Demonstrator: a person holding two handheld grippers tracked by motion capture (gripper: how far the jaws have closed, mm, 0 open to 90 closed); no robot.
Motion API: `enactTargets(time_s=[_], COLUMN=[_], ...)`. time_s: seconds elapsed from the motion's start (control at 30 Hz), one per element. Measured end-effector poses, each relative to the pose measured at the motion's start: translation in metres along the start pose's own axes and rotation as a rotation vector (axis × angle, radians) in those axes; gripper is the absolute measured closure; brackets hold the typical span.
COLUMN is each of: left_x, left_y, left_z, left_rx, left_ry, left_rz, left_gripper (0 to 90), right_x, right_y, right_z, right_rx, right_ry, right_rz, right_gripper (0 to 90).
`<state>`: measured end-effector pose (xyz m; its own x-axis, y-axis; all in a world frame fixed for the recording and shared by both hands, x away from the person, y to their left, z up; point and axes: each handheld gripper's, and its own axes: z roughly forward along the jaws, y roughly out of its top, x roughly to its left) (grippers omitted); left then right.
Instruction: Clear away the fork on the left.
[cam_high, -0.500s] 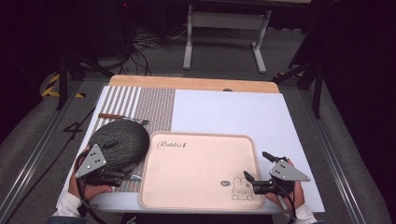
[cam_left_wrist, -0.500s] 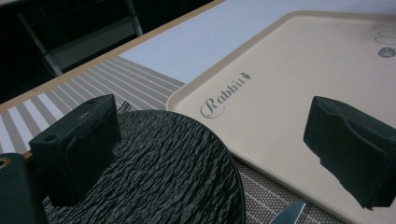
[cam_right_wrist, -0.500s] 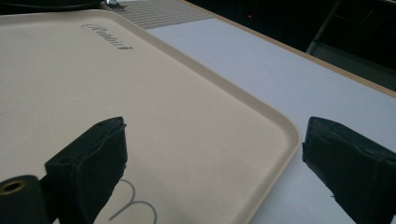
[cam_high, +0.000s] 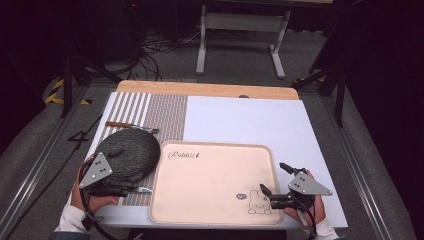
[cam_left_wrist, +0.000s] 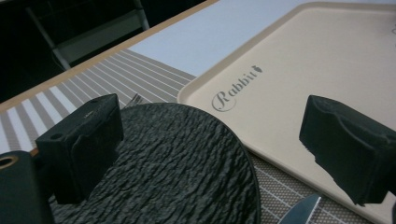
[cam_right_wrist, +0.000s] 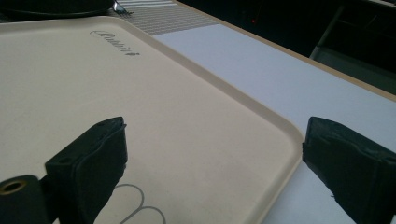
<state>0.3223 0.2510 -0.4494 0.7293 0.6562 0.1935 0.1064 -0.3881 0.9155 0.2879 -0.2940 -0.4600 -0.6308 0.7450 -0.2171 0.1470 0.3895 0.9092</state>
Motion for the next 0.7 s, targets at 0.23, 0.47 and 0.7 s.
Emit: enactTargets(time_s=[0.23, 0.47, 0.7], left_x=[0.036, 0.087, 0.140], left_y=[0.005, 0.025, 0.032], left_z=[-0.006, 0.003, 0.027], left_rx=[0.044, 0.169, 0.333], left_ry=[0.027, 0.038, 0.040], left_rz=[-0.008, -0.006, -0.047], left_gripper=[8.7, 11.4, 13.1], right_x=[-0.001, -0.002, 0.000], right_y=[-0.002, -0.004, -0.004], right_z=[0.004, 0.005, 0.006], right_rx=[0.016, 0.023, 0.030], right_ry=[0.010, 0.025, 0.048], right_rz=[0.012, 0.019, 0.020], right_gripper=[7.5, 7.5, 7.5])
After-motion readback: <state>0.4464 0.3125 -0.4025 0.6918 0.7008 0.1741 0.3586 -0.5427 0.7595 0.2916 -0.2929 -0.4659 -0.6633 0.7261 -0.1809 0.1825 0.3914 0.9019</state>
